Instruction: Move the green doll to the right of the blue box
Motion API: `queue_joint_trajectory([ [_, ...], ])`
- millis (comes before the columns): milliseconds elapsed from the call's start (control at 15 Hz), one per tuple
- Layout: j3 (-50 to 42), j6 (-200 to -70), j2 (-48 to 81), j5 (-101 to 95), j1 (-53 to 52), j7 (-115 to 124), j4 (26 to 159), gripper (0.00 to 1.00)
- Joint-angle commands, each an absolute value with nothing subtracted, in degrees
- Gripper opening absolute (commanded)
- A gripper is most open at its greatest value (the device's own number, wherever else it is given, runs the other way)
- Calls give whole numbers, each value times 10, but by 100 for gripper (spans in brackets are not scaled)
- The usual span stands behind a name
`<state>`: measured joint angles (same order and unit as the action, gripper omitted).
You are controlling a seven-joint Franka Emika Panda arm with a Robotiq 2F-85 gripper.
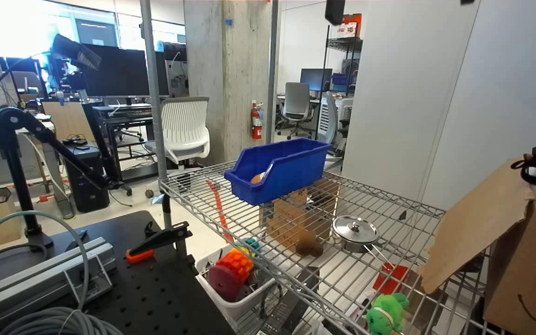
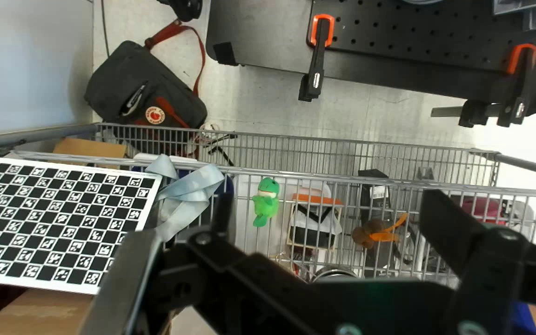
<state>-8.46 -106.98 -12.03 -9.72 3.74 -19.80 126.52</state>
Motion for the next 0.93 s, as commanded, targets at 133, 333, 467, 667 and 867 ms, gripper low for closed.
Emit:
queue_joint_trajectory([
  [133, -70, -1098, 95, -44, 40, -156, 1154, 100],
  [333, -57, -1147, 197, -28, 45, -126, 1111, 100],
  [467, -51, -1191, 254, -29, 45, -106, 1091, 100],
  [667, -53, -1225, 331, -48, 41, -72, 1060, 100],
  [867, -59, -1231, 392, -58, 38, -43, 1028, 100],
])
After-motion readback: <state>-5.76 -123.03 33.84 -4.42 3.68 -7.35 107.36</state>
